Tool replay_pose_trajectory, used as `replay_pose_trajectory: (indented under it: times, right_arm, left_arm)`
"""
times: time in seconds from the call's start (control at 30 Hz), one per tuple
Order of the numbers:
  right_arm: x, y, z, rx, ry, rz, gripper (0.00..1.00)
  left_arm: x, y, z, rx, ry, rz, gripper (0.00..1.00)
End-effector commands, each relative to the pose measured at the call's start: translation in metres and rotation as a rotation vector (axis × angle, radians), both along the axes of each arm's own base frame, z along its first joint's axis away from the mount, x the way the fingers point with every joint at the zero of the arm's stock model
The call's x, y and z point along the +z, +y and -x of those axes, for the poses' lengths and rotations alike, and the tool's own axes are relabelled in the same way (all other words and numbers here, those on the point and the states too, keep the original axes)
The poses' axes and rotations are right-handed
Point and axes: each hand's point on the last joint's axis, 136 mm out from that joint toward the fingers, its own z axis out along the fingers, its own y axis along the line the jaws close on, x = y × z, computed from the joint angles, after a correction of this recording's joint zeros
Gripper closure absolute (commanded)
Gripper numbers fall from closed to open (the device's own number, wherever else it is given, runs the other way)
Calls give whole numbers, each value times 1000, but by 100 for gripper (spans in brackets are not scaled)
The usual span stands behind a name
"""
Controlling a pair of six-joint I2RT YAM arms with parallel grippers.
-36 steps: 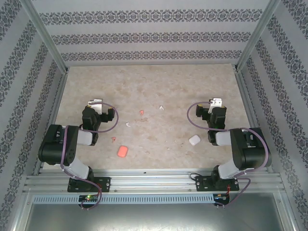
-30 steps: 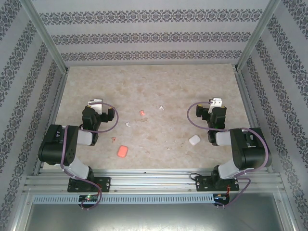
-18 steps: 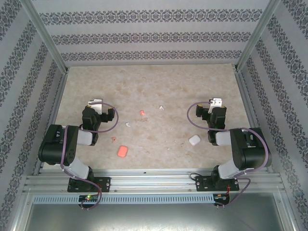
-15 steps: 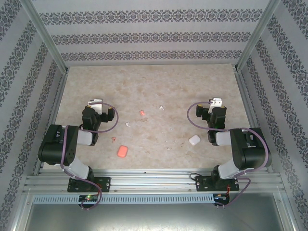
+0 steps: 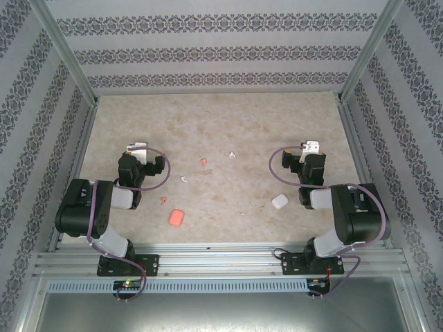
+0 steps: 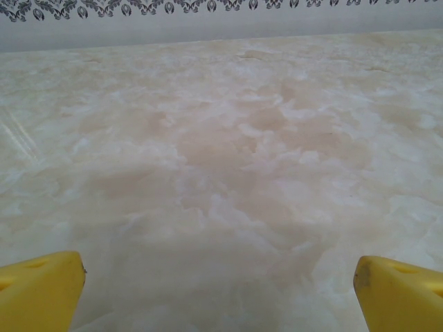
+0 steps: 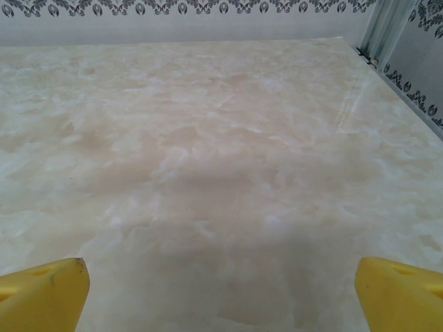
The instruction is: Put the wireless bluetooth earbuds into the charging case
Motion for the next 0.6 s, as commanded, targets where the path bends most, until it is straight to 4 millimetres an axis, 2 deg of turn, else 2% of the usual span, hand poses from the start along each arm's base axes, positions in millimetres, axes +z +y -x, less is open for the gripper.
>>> replay_pose_trajectory:
  times: [0.0,0.37,0.43,0.57]
  right_arm:
    - [15,0,-5,4,-45,3,2]
    - [15,-1,-5,3,-47,3,2]
    - [16,-3,-5,-12,-50,3,2]
    - [26,-6,-3,-29,-47,3,2]
  left_arm:
    - [0,2,2,-5,3,-5,0]
    - [0,2,2,-4,4,-5,0]
    - [0,8,0,28,11,-5,0]
    - [2,10,5,48,-20,-6,0]
